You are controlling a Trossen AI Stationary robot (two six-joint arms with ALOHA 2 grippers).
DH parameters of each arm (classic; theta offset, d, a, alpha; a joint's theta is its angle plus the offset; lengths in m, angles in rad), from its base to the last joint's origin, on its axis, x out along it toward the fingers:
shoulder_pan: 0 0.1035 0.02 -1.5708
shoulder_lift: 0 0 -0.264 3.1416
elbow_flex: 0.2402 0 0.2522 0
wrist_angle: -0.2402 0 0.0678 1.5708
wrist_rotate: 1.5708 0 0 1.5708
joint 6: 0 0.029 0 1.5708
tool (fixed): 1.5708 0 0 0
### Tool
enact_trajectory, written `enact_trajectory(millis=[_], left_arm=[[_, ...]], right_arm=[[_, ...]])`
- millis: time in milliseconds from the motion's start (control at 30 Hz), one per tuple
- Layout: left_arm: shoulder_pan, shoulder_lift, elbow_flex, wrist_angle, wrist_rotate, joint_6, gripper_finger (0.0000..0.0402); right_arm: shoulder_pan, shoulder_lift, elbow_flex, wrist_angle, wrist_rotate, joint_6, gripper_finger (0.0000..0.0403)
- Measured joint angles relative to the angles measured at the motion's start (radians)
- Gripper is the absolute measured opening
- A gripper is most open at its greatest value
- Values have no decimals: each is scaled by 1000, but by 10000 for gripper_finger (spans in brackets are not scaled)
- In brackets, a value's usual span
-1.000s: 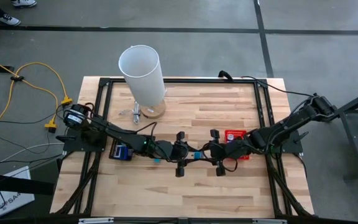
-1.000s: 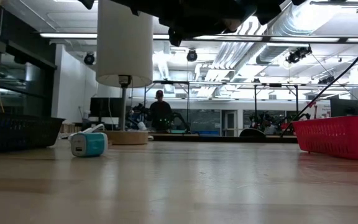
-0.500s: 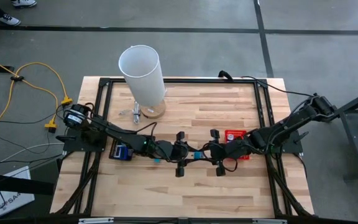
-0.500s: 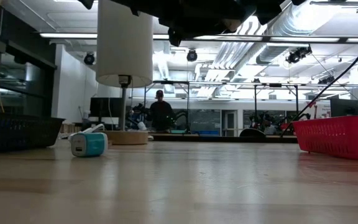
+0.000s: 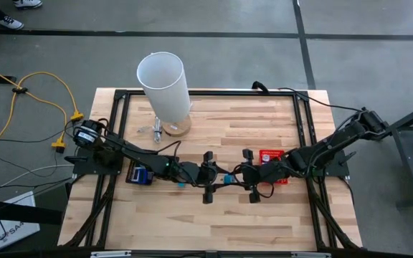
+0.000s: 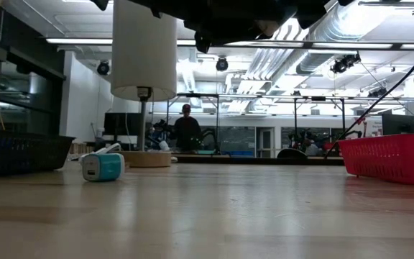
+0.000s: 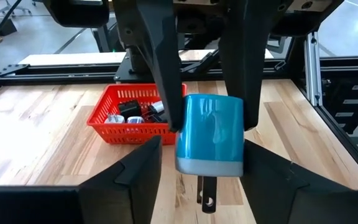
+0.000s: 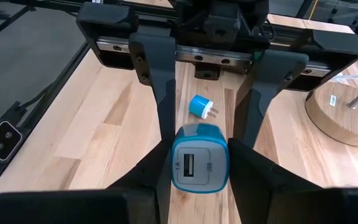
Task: Pick & Place Office items
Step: Put the right blue charger adapter into the red bin
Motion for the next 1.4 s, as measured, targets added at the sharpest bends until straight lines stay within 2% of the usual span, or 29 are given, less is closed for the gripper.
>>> enact_trajectory(millis=[167, 333, 567, 833, 967, 1133, 1400], left_arm=[[0, 0, 0, 5, -1, 0, 204], [-2, 0, 0, 8, -3, -1, 205], [-3, 0, 0, 7, -1, -4, 205], [-11, 0, 0, 5, 2, -4, 205], [-14, 0, 0, 5, 3, -4, 205], [-14, 0, 0, 4, 3, -3, 205], [-14, 0, 0, 4, 3, -3, 205]], right_arm=[[0, 0, 0, -21, -1, 28, 115], [9, 0, 0, -129, 10, 123, 115], [62, -11, 0, -270, 90, 218, 116], [88, -34, 0, -627, 211, 513, 116], [87, -33, 0, -794, 215, 685, 116], [88, -32, 0, -878, 212, 767, 116], [92, -32, 0, -1008, 117, 933, 116]])
